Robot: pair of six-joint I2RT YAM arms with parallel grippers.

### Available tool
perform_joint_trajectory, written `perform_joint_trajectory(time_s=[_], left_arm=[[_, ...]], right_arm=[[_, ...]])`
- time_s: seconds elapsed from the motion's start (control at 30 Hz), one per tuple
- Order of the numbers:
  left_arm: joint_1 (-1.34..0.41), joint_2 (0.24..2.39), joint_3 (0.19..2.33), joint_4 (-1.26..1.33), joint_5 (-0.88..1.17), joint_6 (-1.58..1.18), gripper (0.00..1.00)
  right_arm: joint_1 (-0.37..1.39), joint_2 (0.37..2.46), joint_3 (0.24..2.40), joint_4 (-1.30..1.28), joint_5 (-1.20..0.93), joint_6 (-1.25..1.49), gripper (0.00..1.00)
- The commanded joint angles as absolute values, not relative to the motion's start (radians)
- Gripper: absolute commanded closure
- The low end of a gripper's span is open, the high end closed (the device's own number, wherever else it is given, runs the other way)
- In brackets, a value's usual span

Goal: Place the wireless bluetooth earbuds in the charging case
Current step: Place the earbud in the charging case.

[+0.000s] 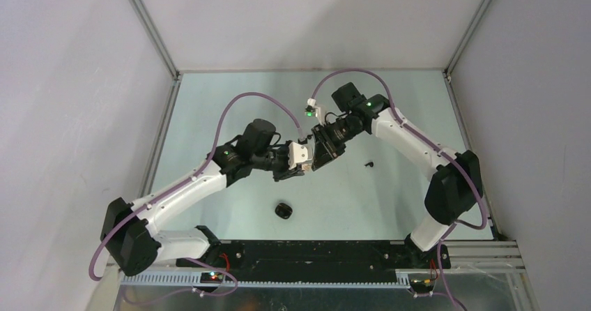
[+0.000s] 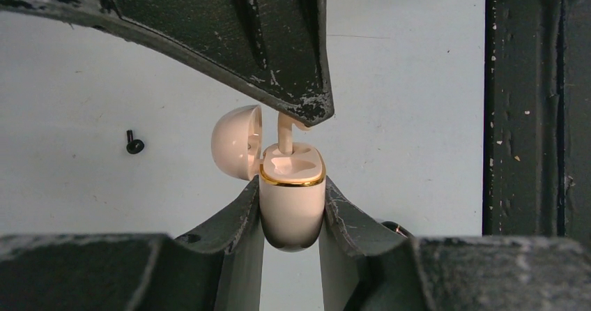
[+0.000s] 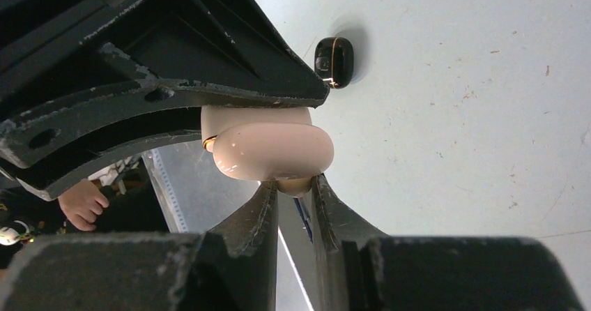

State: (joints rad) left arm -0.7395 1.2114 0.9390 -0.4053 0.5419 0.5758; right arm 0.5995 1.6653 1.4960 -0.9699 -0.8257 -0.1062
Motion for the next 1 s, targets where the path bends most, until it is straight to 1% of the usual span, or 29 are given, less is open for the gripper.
perform_joint_trajectory(time_s=[0.0,0.47,0.7,0.87,0.97], left_arm=[[-0.758,1.213,0.961,-0.343,0.566,0.578,1.00],[-0.760,1.198,0.953,-0.354,0.605,0.586,1.00],[-0.760,1.193,0.959,-0.371,0.628,0.593,1.00],[-0.761,1.187,0.956,-0.369,0.627,0.593,1.00],[-0.760,1.184,0.953,-0.370,0.626,0.595,1.00]], right_arm=[[0.582,1.684,1.557,-0.914,-0.903,-0.068,0.88],[0.598,1.691,1.573,-0.915,-0.936,-0.076,0.82],[0.603,1.693,1.583,-0.924,-0.940,-0.091,0.71],[0.609,1.685,1.582,-0.928,-0.947,-0.098,0.61],[0.608,1.676,1.580,-0.931,-0.953,-0.105,0.58]])
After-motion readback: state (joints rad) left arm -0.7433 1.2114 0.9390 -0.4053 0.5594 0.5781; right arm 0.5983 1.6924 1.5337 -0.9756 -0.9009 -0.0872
